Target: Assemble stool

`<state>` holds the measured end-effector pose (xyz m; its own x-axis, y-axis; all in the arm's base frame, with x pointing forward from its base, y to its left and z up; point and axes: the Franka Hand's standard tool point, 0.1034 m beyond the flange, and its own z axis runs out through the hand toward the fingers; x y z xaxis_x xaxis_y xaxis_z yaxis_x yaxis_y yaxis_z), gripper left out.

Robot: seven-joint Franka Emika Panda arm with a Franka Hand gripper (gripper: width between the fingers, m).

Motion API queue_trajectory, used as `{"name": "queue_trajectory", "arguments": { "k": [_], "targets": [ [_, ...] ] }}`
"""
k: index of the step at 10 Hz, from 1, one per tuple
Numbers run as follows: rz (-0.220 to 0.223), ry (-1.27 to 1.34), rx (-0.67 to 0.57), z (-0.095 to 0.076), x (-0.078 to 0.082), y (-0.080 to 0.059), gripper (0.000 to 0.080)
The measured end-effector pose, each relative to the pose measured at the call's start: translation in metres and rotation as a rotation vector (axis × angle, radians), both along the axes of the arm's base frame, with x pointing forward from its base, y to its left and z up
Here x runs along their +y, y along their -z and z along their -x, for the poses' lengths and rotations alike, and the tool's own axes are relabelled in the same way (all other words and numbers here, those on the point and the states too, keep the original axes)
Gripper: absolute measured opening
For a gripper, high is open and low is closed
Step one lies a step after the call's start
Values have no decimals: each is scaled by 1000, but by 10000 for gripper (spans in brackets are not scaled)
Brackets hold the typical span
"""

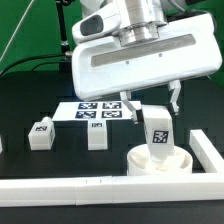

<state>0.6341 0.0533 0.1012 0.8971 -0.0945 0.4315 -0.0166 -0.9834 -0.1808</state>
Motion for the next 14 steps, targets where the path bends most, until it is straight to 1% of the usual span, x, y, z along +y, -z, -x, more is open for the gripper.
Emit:
{"name": "queue_trajectory", "arguments": {
  "k": [3,5,7,8,10,14],
  "targets": [
    [-3,1,-2,-3,3,1,325],
    [-4,4,1,-4,1,4,325],
    [2,10,-2,-2,-1,15,325],
    [11,18,-23,-4,-3,16,325],
    [23,27,-53,-5,-4,16,325],
    [18,29,-47,-5,-3,16,325]
  ]
}}
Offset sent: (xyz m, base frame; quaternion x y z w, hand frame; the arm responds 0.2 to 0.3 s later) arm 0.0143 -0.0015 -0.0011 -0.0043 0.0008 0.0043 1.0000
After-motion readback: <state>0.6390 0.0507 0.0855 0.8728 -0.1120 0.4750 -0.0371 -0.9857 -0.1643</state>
